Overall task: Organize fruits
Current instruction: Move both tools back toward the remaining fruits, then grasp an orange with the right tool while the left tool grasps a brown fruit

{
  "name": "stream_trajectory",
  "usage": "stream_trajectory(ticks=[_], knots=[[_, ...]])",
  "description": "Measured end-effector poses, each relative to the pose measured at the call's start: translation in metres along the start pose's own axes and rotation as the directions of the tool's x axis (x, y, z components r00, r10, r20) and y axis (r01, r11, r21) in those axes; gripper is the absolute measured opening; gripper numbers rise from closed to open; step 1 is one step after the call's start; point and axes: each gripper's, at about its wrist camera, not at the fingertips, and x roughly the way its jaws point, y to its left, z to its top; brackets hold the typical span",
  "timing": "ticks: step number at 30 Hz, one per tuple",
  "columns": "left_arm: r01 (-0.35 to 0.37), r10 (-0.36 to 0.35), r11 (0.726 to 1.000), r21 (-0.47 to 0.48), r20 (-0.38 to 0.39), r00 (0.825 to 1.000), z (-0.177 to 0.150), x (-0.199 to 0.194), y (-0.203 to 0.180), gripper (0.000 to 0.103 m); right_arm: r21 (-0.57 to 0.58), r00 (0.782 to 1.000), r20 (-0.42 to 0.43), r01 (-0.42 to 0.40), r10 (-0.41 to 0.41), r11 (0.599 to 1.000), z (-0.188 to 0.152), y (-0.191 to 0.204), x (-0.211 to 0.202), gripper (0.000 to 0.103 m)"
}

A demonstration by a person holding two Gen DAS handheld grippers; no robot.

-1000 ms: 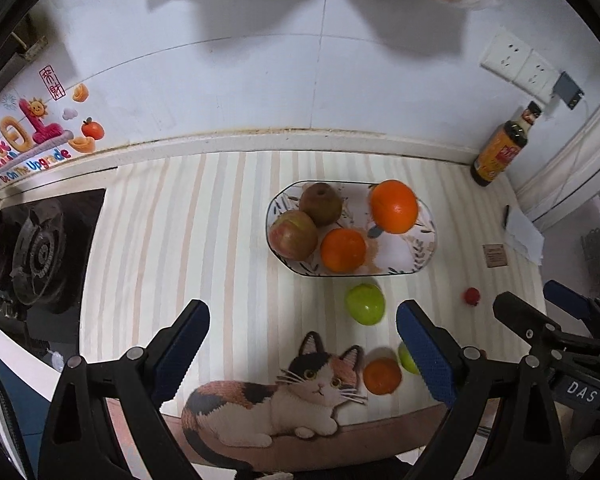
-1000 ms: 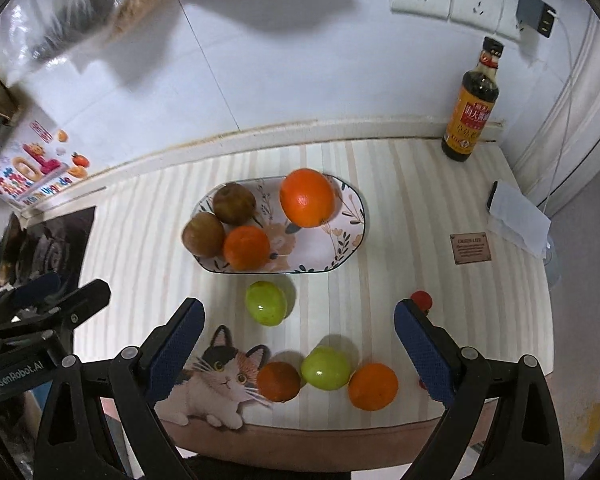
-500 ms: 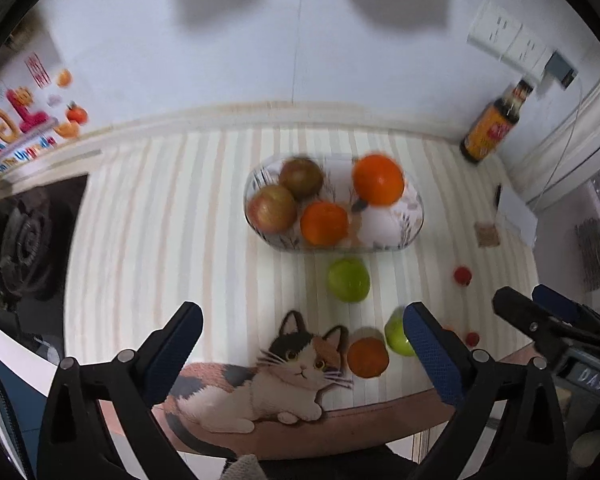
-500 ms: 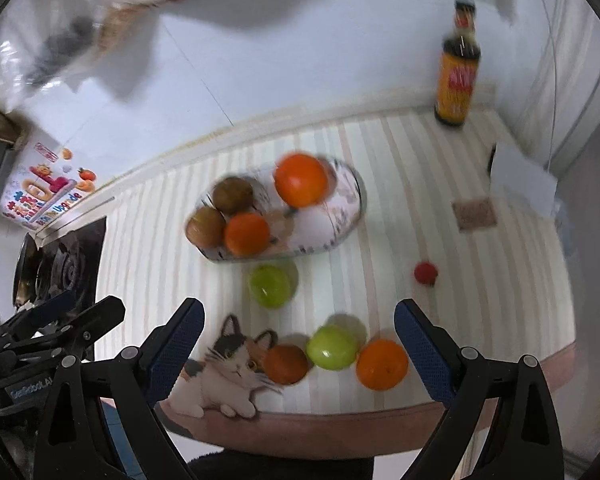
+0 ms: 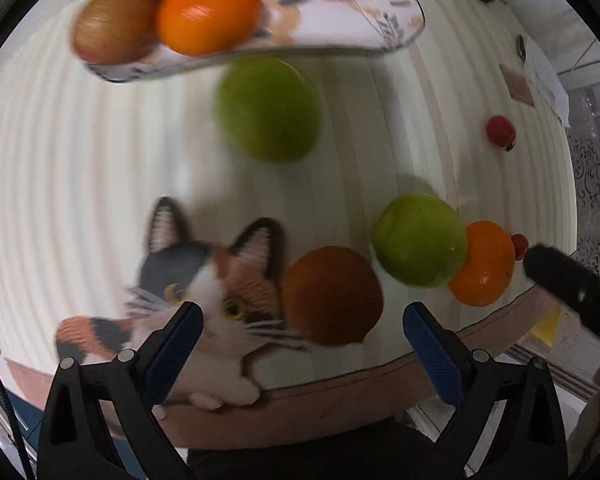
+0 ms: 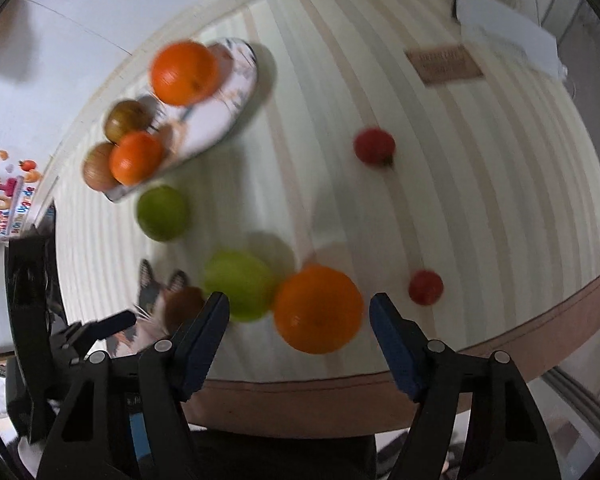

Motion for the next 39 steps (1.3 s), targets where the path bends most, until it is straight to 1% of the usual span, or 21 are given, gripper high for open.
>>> stream_trajectory(ticks=[3,4,5,6,8,9,10,12,15,18,20,24,25,29,34,37,39], knots=[[0.008,-0.009,1.0,0.026,0.027,1.0,0.002,0.005,-0.008,0.087,0.012,0.999,-0.043,0.002,-0.001,1.0,-0.001,-0.006,0.015,0.076],[0.025,-0.027,0.999,0.034,0.058,0.998,0.001,0.001,-0.01,0.075,0.013,0.998,-0.055,-0.002,0.003,1.0,-0.001,-0.008,0.02,0.076],[0.016,-0.019,0.999,0.048,0.072,0.997,0.0,-0.002,-0.012,0.055,0.015,0.998,-0.068,-0.007,0.008,1.0,-0.002,-0.009,0.027,0.076],[-0.006,0.0,0.997,0.081,0.077,0.997,-0.001,-0.004,-0.017,0.051,0.014,0.997,-0.078,-0.004,0.006,1.0,-0.002,-0.01,0.031,0.076],[-0.038,0.03,0.993,0.108,0.072,0.997,-0.002,-0.005,-0.019,0.051,0.013,0.995,-0.096,-0.024,0.025,1.0,-0.003,-0.011,0.041,0.075],[-0.046,0.038,0.993,0.109,0.076,0.996,-0.003,-0.006,-0.017,0.051,0.011,0.994,-0.102,-0.036,0.037,0.999,-0.003,-0.011,0.046,0.07],[-0.049,0.041,0.993,0.105,0.076,0.996,-0.004,-0.007,-0.015,0.051,0.01,0.994,-0.104,-0.043,0.044,0.999,-0.003,-0.01,0.052,0.068],[-0.058,0.053,0.994,0.088,0.067,0.996,-0.008,-0.009,-0.007,0.051,-0.005,0.995,-0.088,-0.04,0.039,0.999,-0.005,-0.008,0.054,0.067],[-0.051,0.047,0.997,0.058,0.063,0.997,-0.017,-0.013,0.01,0.051,-0.057,0.995,-0.1,-0.016,0.01,0.998,-0.012,0.001,0.053,0.067],[-0.018,0.016,0.999,0.029,0.06,0.998,-0.02,-0.014,0.021,0.053,-0.089,0.994,-0.108,-0.002,-0.008,0.996,-0.018,0.008,0.055,0.067],[-0.002,0.001,1.0,0.008,0.056,0.998,-0.017,-0.014,0.023,0.053,-0.091,0.995,-0.097,0.004,-0.013,0.996,-0.018,0.009,0.055,0.067],[-0.001,0.001,1.0,-0.001,0.057,0.998,-0.012,-0.015,0.026,0.053,-0.066,0.995,-0.099,-0.005,-0.002,0.998,-0.016,0.008,0.056,0.068],[-0.003,0.003,1.0,0.002,0.055,0.999,-0.001,-0.012,0.031,0.053,-0.07,0.995,-0.102,-0.005,-0.002,0.998,-0.016,0.009,0.057,0.068],[0.002,-0.002,1.0,0.005,0.027,1.0,0.002,-0.002,0.025,0.054,-0.057,0.993,-0.117,-0.019,0.012,0.998,-0.015,0.006,0.059,0.068],[-0.001,0.001,1.0,-0.007,0.023,1.0,0.003,0.001,0.025,0.052,-0.055,0.992,-0.123,-0.027,0.02,0.998,-0.016,-0.001,0.053,0.067],[-0.017,0.017,1.0,-0.003,0.039,0.999,-0.003,-0.006,0.025,0.052,-0.068,0.993,-0.116,-0.011,0.003,0.998,-0.018,-0.002,0.05,0.067],[-0.007,0.007,1.0,-0.004,0.06,0.998,-0.003,-0.019,0.023,0.052,-0.075,0.995,-0.104,0.001,-0.009,0.997,-0.018,-0.002,0.044,0.066]])
